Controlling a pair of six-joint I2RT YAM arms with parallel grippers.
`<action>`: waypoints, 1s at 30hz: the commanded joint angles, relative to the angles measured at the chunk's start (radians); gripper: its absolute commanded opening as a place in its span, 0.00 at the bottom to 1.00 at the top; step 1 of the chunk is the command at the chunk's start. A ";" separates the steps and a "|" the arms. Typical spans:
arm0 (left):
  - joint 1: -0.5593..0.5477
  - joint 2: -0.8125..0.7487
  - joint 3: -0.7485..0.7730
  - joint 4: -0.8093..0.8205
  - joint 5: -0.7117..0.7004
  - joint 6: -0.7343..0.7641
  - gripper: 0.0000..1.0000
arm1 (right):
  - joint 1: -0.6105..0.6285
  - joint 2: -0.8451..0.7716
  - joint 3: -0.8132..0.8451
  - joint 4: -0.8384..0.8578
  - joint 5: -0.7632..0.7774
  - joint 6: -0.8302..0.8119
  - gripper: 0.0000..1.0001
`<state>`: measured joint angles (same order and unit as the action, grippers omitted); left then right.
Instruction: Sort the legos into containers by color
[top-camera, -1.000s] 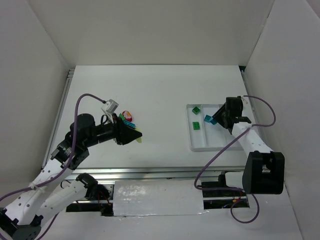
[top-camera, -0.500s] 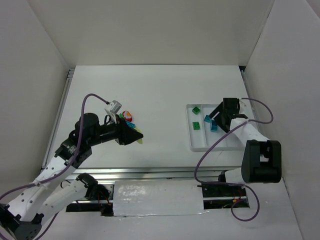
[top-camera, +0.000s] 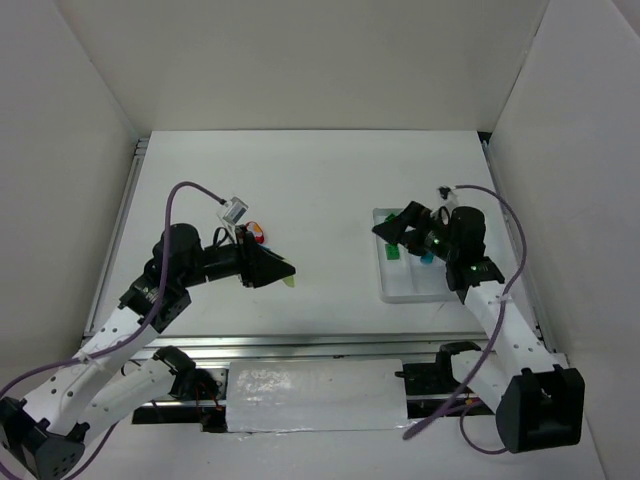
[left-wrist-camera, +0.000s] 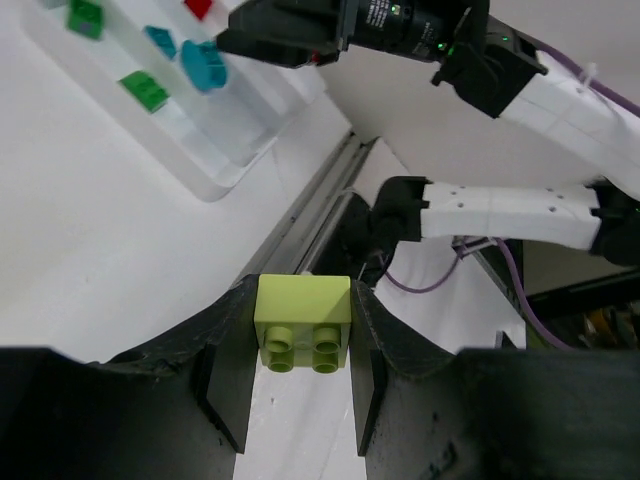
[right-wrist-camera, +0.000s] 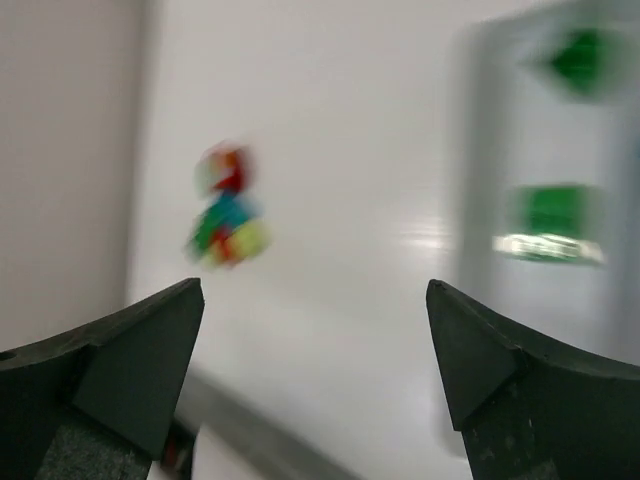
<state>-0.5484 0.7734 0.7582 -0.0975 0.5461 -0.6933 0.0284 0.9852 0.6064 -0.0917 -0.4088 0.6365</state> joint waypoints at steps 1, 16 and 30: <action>0.004 0.009 -0.023 0.260 0.152 -0.090 0.00 | 0.144 -0.059 -0.011 0.295 -0.572 -0.029 1.00; -0.002 0.021 -0.099 0.535 0.189 -0.275 0.00 | 0.826 -0.013 0.016 0.805 -0.218 0.152 0.83; -0.004 0.009 -0.115 0.561 0.201 -0.293 0.00 | 0.872 0.082 0.087 0.822 -0.105 0.127 0.00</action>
<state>-0.5476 0.7933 0.6460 0.4114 0.7334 -0.9764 0.8925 1.0603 0.6331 0.6647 -0.5438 0.7925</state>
